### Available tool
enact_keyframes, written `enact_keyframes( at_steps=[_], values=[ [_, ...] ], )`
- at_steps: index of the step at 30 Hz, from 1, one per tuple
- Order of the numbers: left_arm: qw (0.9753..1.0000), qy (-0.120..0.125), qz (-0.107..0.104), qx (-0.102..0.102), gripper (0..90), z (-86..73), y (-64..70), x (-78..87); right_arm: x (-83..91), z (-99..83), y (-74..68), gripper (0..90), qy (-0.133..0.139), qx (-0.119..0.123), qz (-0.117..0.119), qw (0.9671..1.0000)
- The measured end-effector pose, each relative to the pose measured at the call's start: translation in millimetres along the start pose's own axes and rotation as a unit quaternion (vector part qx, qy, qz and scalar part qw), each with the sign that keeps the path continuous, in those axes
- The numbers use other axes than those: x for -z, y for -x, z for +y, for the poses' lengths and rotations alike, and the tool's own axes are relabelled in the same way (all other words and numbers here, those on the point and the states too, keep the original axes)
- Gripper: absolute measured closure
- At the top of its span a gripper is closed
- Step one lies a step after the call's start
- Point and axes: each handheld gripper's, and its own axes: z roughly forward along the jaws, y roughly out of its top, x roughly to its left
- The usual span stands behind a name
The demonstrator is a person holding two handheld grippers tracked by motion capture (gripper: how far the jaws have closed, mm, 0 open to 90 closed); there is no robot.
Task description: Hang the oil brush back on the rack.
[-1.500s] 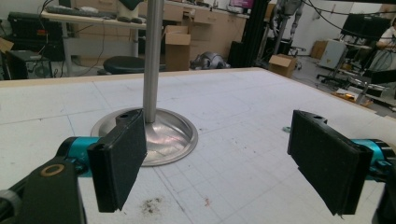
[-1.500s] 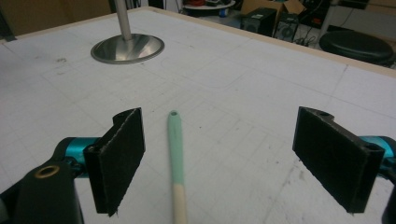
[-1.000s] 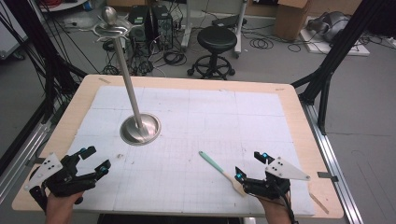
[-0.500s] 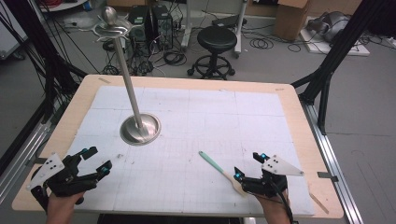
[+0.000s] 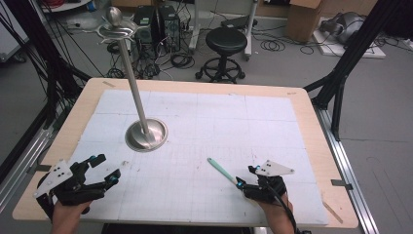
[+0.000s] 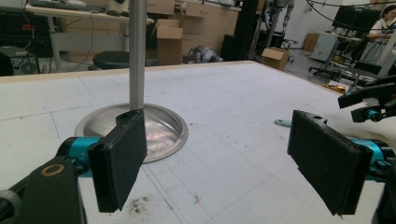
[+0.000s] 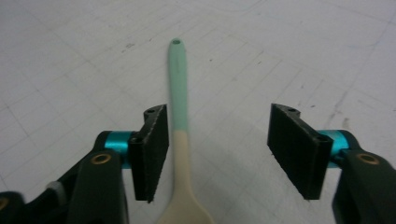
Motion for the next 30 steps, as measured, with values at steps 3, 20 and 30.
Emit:
enact_keyframes(
  at_steps=[3, 20, 30],
  values=[
    [1.0000, 0.000, 0.000, 0.001, 20.4, -0.1, -0.1, -0.1, -6.6, -0.6, -1.5, 48.7, -0.020, 0.008, 0.013, 0.9997],
    [1.0000, -0.006, -0.007, -0.003, 20.6, -0.2, 2.7, -2.1, -29.6, 8.6, -9.6, 82.4, -0.084, 0.039, 0.052, 0.9944],
    [0.9999, -0.010, -0.011, -0.005, 20.9, -0.4, 3.4, -3.2, -28.6, 8.1, -7.2, 83.1, -0.082, 0.019, 0.059, 0.9947]
  ],
)
